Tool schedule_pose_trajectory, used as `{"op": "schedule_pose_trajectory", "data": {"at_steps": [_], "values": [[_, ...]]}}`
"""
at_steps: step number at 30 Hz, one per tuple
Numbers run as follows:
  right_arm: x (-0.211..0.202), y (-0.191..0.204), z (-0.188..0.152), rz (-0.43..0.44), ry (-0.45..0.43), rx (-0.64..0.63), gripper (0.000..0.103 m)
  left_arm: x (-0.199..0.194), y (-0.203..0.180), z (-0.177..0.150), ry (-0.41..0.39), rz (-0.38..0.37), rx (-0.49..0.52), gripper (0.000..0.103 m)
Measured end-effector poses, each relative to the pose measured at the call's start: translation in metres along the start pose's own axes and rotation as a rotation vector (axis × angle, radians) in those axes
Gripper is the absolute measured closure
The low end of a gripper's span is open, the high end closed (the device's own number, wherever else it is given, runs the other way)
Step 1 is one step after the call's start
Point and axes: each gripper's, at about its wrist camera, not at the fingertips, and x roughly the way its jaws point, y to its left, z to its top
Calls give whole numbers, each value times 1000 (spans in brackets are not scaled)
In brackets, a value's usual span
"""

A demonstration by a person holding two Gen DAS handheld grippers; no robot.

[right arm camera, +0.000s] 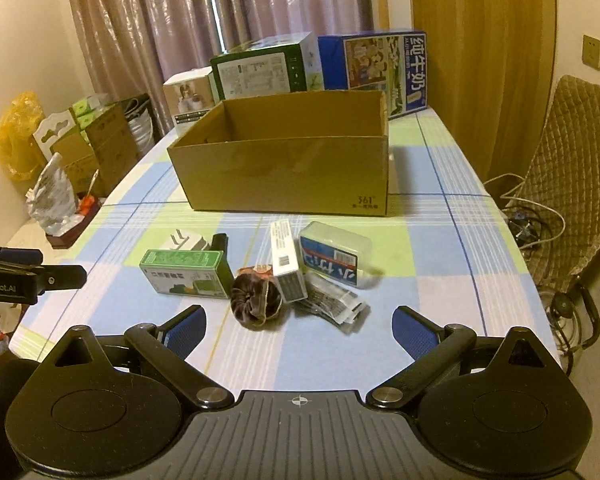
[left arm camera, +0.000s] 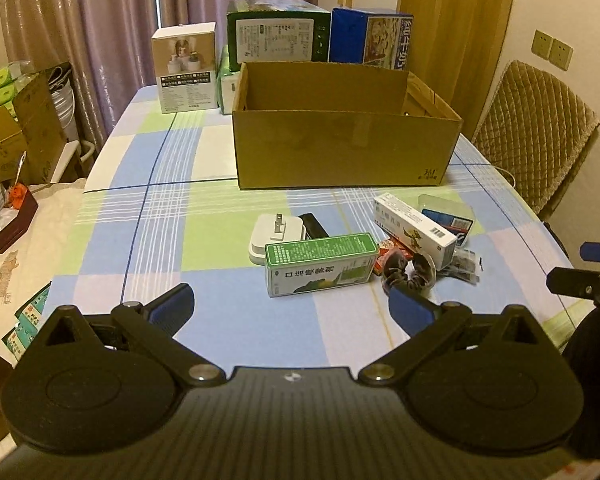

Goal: Organize objects
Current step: 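Move both tools back from the box over the remaining table items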

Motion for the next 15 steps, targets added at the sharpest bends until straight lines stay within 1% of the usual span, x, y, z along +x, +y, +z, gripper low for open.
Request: {"op": "schedule_pose_trajectory", "data": {"at_steps": [7, 9, 11, 12, 14, 15], "values": [[18, 6, -4, 6, 25, -23, 7, 19, 0, 3, 23, -12, 35, 1], [26, 9, -5, 20, 38, -37, 11, 26, -1, 4, 27, -20, 74, 2], [34, 12, -5, 34, 54, -45, 18, 34, -2, 6, 33, -22, 121, 2], [38, 13, -5, 44, 61, -47, 20, 39, -2, 7, 37, -23, 144, 3], [49, 17, -5, 60, 78, -51, 30, 49, -1, 8, 46, -36, 173, 4], [55, 18, -5, 68, 85, -54, 32, 54, -1, 9, 51, -47, 187, 5]]}}
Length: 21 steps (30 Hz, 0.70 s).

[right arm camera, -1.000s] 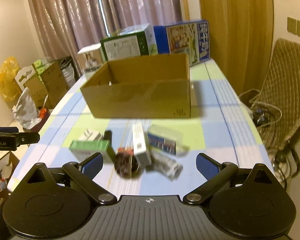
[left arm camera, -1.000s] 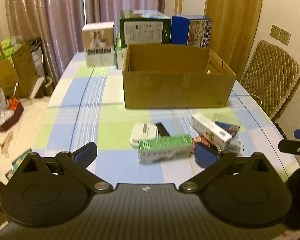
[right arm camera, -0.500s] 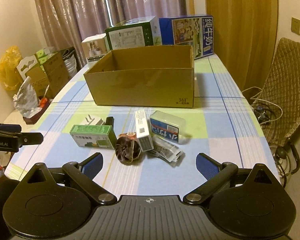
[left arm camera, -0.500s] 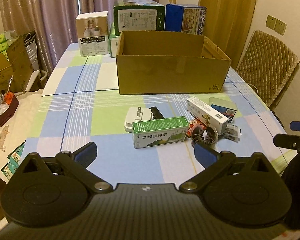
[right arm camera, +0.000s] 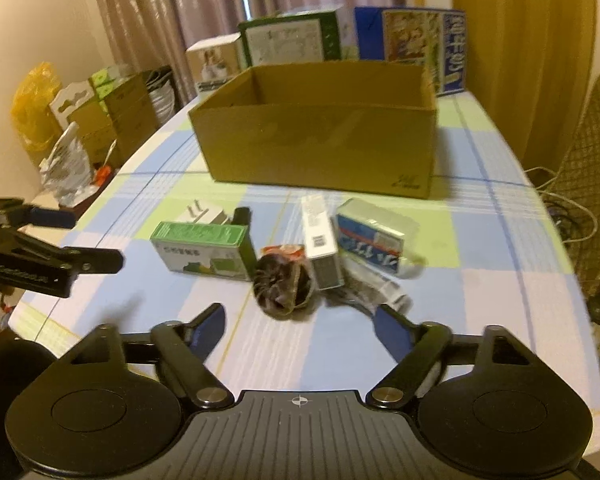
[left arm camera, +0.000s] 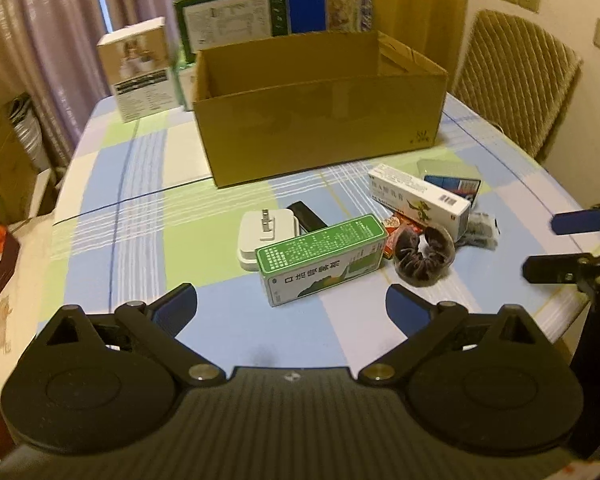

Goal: Organize objects
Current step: 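Move both tools back from the box over the remaining table items, then grasp the brown scrunchie with the right tool while the left tool grasps the green medicine box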

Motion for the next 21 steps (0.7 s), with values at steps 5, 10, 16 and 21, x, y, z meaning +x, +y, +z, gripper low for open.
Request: {"op": "schedule_pose_trajectory", "data": {"at_steps": [5, 10, 16, 21], "values": [[32, 6, 2, 25, 31, -18, 47, 24, 4, 5, 10, -41, 59, 8], [63, 10, 5, 31, 62, -26, 53, 47, 10, 9, 22, -66, 117, 9], [97, 11, 10, -11, 90, -23, 55, 68, 16, 14, 38, -128, 182, 12], [107, 8, 11, -39, 96, -17, 83, 82, 14, 18, 45, -159, 264, 20]]}}
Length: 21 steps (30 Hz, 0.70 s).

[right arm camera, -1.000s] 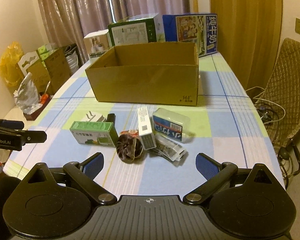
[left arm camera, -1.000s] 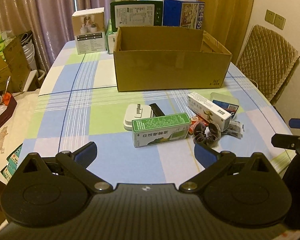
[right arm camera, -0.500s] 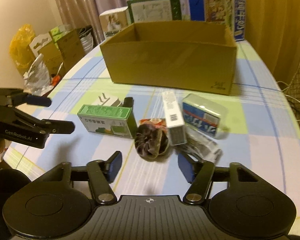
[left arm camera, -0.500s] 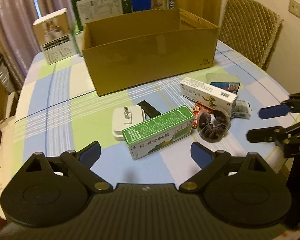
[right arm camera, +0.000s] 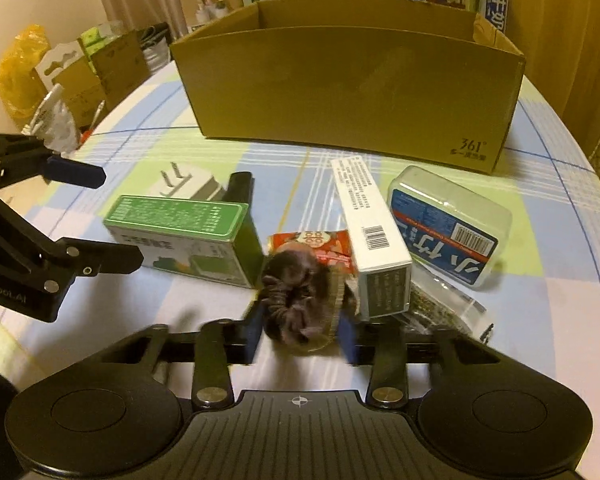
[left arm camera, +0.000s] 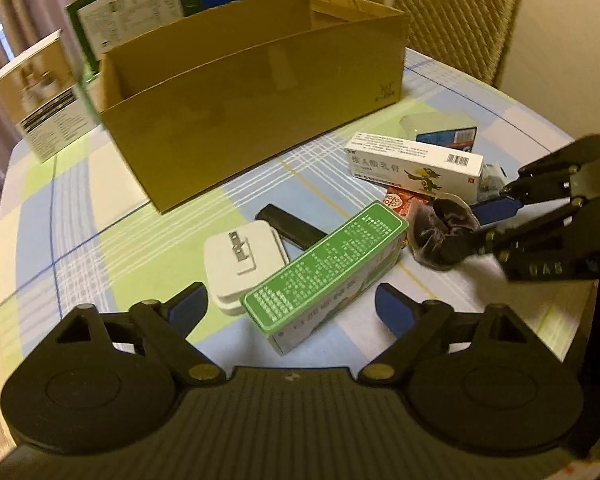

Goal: Organize objects
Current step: 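Grasp the brown scrunchie with the right tool while the left tool grasps the green medicine box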

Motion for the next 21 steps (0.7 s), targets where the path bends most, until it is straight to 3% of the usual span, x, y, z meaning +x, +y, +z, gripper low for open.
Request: {"op": "schedule_pose_trajectory", "data": {"at_steps": [2, 5, 7, 12, 16, 21], "values": [[-2, -4, -1, 1, -1, 7, 94, 6, 0, 2, 12, -18, 27, 26], [-8, -8, -3, 2, 0, 6, 95, 17, -2, 3, 45, -35, 65, 32], [-12, -12, -6, 0, 1, 5, 95, 22, -4, 4, 71, -37, 77, 45], [-23, -16, -9, -16, 4, 15, 95, 15, -12, 5, 124, -78, 25, 63], [-31, -19, -14, -23, 13, 19, 95, 6, -27, 1, 140, -116, -20, 64], [-31, -19, -20, -28, 9, 3, 91, 4, -41, 1, 124, -91, -26, 62]]}}
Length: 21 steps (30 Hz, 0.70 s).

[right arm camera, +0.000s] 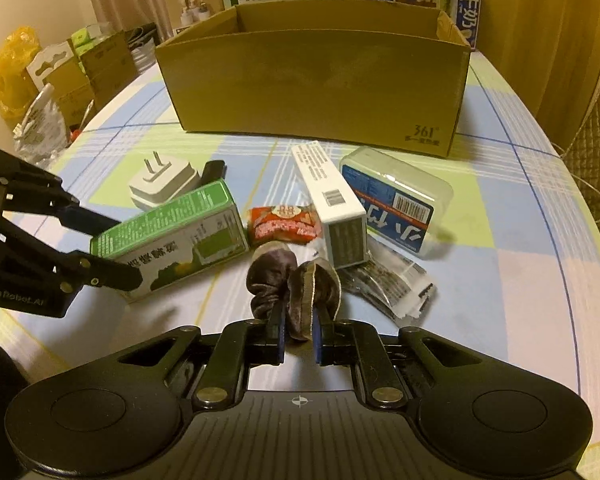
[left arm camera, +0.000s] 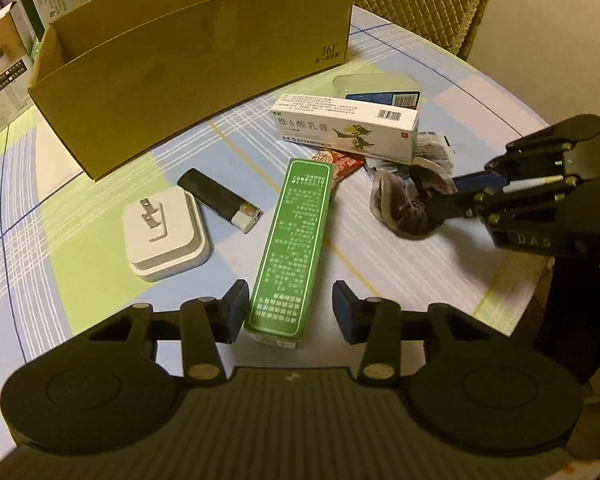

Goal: Organize objects
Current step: 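Grasp the brown scrunchie with the right tool while the left tool grasps the green medicine box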

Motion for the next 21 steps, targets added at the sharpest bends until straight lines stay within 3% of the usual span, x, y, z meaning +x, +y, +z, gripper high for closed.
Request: {"op": "schedule_pose_trajectory", "data": {"at_steps": [1, 4, 5, 15, 17, 21], "values": [[0, 0, -1, 2, -5, -2, 85, 1, -1, 1, -5, 4, 1, 61], [1, 2, -2, -6, -25, -8, 48, 4, 0, 5, -19, 9, -5, 60], [2, 3, -2, -9, -35, -11, 46, 4, 1, 6, -21, 10, -8, 60], [25, 11, 0, -24, -25, -47, 48, 12, 7, 15, -44, 2, -27, 60], [25, 11, 0, -31, -24, -58, 67, 15, 6, 18, -46, -4, -22, 60], [21, 9, 0, -31, -26, -50, 80, 21, 0, 22, -27, -6, -1, 65]]}}
